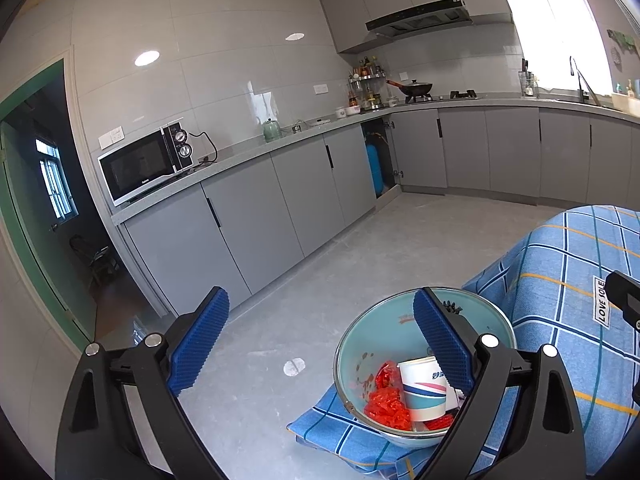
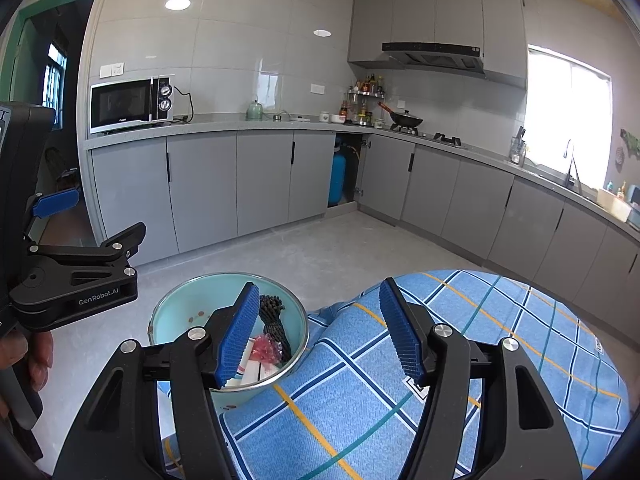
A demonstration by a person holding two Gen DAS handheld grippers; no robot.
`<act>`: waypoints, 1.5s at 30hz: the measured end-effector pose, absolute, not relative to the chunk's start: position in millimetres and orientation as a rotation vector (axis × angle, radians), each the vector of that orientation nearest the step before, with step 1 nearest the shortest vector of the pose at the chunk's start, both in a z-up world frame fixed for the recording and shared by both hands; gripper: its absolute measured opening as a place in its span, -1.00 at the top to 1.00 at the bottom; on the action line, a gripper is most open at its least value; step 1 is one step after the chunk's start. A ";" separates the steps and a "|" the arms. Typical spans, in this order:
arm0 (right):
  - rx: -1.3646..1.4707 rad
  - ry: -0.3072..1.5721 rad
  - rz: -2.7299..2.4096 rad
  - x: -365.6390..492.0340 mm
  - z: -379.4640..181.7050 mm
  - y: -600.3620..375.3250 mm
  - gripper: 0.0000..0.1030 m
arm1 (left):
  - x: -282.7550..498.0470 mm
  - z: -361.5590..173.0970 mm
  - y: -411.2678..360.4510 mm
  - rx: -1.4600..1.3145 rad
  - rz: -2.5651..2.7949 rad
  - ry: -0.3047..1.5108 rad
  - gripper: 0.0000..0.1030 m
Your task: Collect trash
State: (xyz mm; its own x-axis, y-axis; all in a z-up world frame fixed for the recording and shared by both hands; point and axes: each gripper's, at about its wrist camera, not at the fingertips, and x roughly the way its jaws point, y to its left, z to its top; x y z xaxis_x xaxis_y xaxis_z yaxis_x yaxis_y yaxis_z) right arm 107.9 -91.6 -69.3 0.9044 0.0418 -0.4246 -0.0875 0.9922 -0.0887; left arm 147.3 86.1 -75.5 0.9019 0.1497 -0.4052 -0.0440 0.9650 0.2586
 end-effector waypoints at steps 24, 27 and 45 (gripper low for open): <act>-0.125 0.392 0.052 101.0 -56.3 -91.5 -0.30 | 149.5 -76.4 86.2 0.260 0.128 0.455 -0.89; -0.127 0.390 0.051 101.0 -55.5 -91.6 -0.31 | 151.1 -78.3 86.7 0.261 0.131 0.463 -0.89; -0.134 0.377 0.037 99.7 -54.0 -91.6 -0.36 | 150.3 -79.7 85.7 0.272 0.142 0.453 -0.89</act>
State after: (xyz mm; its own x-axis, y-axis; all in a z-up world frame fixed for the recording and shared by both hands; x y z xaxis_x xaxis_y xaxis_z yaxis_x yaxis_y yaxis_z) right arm 99.7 -91.6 -54.0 0.9291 0.0113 -0.3696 -0.0612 0.9904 -0.1236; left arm 150.3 85.7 -79.7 0.8903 0.1947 -0.4117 -0.0745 0.9541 0.2902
